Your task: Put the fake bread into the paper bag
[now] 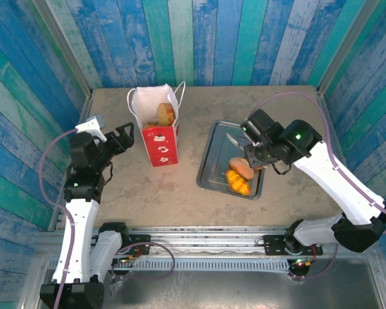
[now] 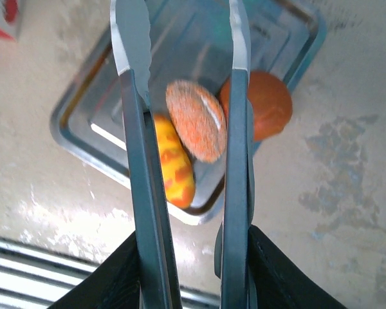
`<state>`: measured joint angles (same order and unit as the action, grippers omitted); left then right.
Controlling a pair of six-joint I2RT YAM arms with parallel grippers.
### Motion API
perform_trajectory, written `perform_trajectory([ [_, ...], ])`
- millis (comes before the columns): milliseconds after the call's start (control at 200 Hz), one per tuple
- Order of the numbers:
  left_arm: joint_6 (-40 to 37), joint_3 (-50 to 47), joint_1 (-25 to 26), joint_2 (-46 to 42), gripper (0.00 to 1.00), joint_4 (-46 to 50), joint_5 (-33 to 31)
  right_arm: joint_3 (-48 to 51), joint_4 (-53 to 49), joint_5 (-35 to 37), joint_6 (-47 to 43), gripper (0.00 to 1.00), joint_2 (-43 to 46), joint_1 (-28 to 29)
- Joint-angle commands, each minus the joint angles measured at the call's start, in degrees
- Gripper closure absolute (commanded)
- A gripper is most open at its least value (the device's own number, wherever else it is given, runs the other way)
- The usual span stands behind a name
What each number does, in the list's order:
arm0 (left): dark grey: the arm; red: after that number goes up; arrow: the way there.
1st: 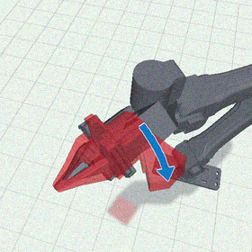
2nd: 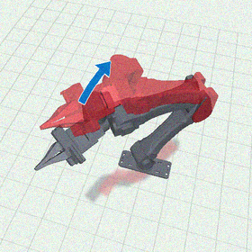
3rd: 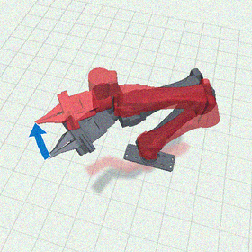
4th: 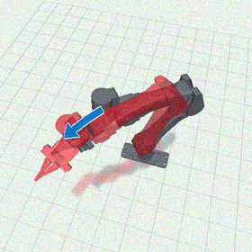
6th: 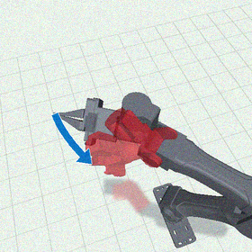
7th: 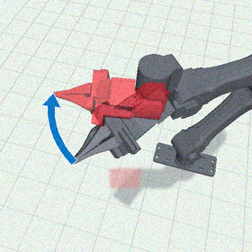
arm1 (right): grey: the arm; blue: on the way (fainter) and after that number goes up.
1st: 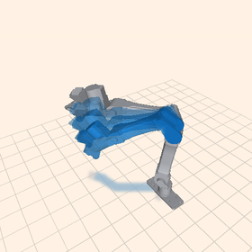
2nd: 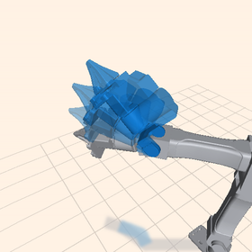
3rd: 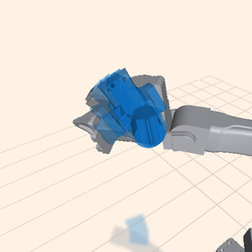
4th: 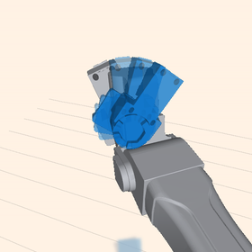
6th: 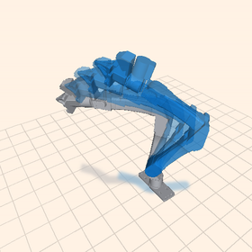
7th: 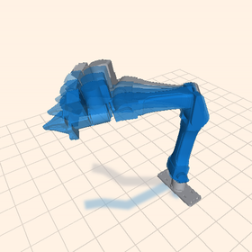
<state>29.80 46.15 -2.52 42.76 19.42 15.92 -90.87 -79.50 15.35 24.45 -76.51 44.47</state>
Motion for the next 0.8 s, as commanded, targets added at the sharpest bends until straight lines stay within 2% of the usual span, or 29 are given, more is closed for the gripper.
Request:
perform_trajectory([
  [0,-1.3,-0.8,-0.2,-0.7,0.06,0.8,-0.9,2.0,-3.1,-1.4,0.3,0.6,-1.3,-0.2],
  [155,-1.6,-1.1,-0.2,-0.9,0.0,1.1,-1.0,2.1,-8.1,-1.3,-0.2,0.58,-5.3,-0.2],
  [291,-1.6,-1.7,-0.2,-1.5,0.05,1.1,-1.7,1.9,-12.4,0.6,0.1,0.58,-9.1,-0.1],
  [791,-1.8,-1.7,-0.2,-1.2,0.06,1.0,-2.0,1.0,-12.9,1.6,-1.4,0.57,-13.9,1.9],
])
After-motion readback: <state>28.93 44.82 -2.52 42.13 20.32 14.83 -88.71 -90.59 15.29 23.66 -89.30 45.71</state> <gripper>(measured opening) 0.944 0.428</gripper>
